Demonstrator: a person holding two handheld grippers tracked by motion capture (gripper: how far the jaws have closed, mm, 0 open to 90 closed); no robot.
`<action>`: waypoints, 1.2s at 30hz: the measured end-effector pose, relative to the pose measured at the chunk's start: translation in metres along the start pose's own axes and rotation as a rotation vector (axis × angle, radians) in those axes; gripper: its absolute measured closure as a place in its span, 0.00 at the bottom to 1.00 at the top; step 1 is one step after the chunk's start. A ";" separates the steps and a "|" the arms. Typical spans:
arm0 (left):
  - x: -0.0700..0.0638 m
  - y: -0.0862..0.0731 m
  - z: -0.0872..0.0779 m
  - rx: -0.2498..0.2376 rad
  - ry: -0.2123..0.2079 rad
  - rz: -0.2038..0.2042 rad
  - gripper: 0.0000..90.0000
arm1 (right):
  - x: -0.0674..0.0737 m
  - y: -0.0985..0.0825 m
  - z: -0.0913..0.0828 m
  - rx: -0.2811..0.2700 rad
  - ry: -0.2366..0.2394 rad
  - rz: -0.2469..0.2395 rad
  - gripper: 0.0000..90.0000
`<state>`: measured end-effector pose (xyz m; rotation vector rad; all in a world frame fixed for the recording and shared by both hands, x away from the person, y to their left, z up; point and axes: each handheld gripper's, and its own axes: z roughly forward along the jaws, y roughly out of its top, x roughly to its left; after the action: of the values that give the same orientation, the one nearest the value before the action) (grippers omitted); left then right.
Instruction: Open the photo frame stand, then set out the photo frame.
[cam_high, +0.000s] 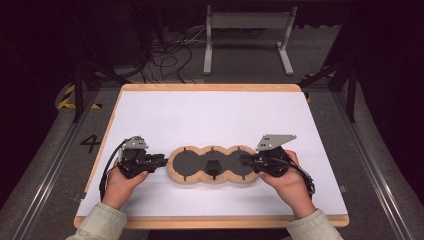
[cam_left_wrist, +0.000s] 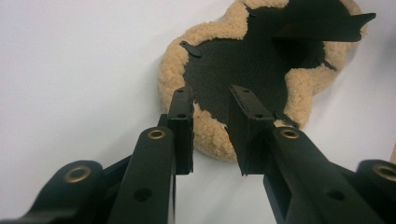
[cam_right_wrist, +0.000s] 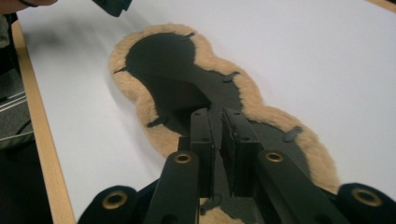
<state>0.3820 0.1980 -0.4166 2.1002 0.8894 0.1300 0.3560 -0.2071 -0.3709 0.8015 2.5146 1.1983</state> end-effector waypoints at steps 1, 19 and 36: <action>0.000 0.000 0.000 -0.001 0.000 -0.003 0.79 | -0.003 -0.002 -0.003 -0.004 -0.007 0.008 0.91; 0.004 -0.002 0.009 0.064 -0.010 -0.044 0.67 | -0.035 -0.023 -0.004 0.063 -0.055 0.186 0.54; 0.006 -0.009 0.033 0.203 -0.057 -0.055 0.32 | -0.048 -0.044 0.021 0.227 -0.012 0.294 0.21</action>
<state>0.3942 0.1840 -0.4461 2.2521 0.9586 -0.0509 0.3882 -0.2435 -0.4191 1.2675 2.6200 0.9912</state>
